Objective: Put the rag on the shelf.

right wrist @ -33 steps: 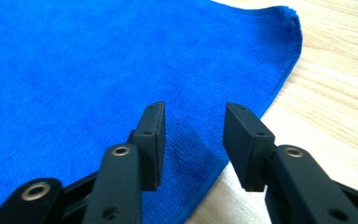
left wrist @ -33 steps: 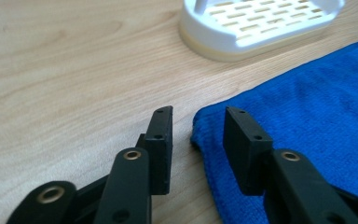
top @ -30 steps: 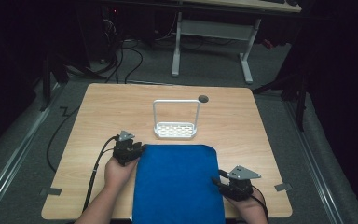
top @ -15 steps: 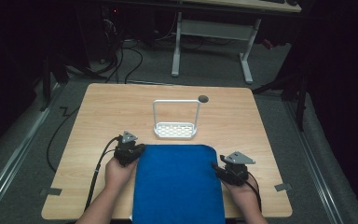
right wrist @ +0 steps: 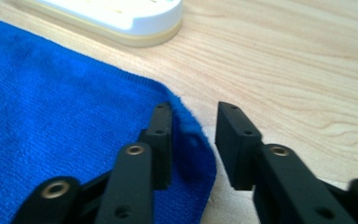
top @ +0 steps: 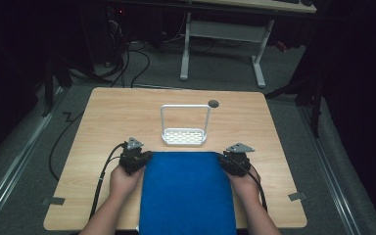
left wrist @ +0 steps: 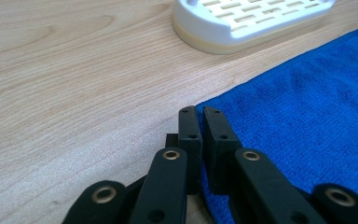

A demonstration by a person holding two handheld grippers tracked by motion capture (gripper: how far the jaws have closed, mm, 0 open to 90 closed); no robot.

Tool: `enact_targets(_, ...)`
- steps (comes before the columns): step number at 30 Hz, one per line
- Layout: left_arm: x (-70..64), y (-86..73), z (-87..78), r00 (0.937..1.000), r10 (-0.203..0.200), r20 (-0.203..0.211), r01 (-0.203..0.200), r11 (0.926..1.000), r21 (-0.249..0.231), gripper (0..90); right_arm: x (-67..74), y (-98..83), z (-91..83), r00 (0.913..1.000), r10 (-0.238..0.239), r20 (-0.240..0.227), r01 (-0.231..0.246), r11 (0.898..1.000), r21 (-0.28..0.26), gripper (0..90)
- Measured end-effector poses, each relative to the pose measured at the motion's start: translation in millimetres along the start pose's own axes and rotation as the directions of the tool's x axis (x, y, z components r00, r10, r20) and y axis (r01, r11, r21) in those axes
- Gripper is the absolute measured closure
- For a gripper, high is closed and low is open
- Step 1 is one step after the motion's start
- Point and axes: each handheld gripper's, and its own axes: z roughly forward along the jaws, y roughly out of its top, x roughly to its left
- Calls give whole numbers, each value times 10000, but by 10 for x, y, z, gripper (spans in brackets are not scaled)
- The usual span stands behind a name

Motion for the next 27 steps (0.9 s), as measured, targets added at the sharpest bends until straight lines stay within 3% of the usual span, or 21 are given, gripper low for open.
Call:
enact_targets(2,-10,-3,0,9999,138,-47,-138,9999,-15,868,3,-11,1,10000,22,-64,-22,10000,15,756)
enact_targets(4,-14,-3,-1,9998,189,-81,-189,9998,16,872,-9,-21,-63,9986,237,-476,-253,9991,-342,869)
enact_targets(6,-14,-3,-1,9998,209,-40,-209,9998,21,872,-6,-21,-80,9980,285,-567,-310,9986,-435,876)
enact_targets(8,-14,-2,-3,9997,253,44,-253,9997,42,879,36,-21,-104,9986,-108,-523,78,9983,-586,881)
enact_targets(10,-11,-1,-15,9996,270,115,-269,9996,-25,880,41,-23,-106,9986,-153,-508,122,9981,-605,882)
enact_targets(16,-18,2,-64,9993,347,151,-341,9988,-365,883,-24,-37,-166,9963,233,-825,-312,9949,-956,884)
enact_targets(21,-59,6,-155,9986,518,123,-502,9934,-1033,884,-18,-37,-253,9948,245,-985,-372,9909,-1291,884)
enact_targets(27,-100,6,-305,9991,362,238,-311,9819,-1870,882,47,-9,-411,9956,-78,-938,-103,9815,-1911,884)
